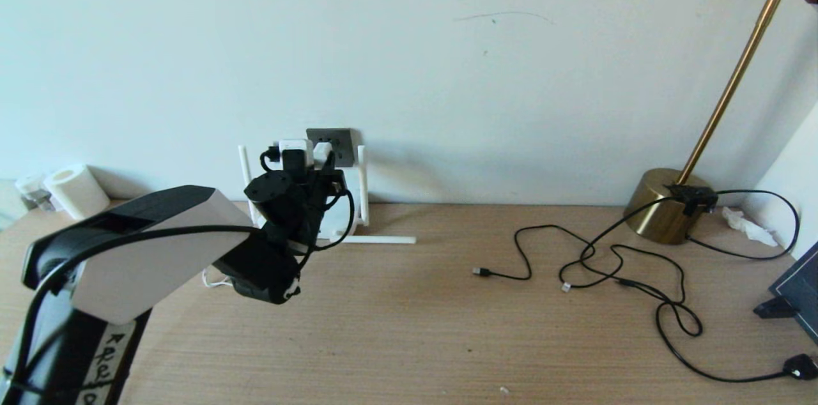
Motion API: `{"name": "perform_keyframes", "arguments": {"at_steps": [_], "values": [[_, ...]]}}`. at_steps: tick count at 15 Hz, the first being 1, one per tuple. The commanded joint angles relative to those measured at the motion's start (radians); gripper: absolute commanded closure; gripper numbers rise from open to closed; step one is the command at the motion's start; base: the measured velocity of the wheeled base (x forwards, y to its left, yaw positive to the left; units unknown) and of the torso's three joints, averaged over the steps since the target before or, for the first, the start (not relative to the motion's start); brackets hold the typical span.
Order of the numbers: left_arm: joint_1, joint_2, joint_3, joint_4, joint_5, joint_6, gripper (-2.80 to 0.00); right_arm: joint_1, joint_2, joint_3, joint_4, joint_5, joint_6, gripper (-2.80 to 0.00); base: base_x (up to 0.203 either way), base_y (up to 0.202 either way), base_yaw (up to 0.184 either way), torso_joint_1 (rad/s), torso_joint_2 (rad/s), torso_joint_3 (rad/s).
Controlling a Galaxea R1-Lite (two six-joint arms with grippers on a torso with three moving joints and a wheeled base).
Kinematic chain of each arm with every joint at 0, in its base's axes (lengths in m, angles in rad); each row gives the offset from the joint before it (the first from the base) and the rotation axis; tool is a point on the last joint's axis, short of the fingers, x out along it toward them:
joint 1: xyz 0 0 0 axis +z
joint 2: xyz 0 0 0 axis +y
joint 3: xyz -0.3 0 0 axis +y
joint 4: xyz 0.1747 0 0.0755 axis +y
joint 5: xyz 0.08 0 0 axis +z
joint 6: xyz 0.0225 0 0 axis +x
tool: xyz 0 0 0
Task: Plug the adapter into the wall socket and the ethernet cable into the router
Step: Plug plug into socket
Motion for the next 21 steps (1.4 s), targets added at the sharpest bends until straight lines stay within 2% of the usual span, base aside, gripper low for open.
{"name": "perform_keyframes", "arguments": {"at_steps": [1, 21], "values": [[0.002, 0.002, 0.000, -0.008, 0.001, 0.001, 0.00, 0.000, 0.000, 0.001, 0.001, 0.000, 0.000, 0.00, 0.000, 0.000, 0.000, 0.000, 0.00, 0.000], [0.008, 0.017, -0.048, -0.008, -0.005, 0.002, 0.00, 0.000, 0.000, 0.001, 0.001, 0.000, 0.000, 0.00, 0.000, 0.000, 0.000, 0.000, 0.00, 0.000]]}}
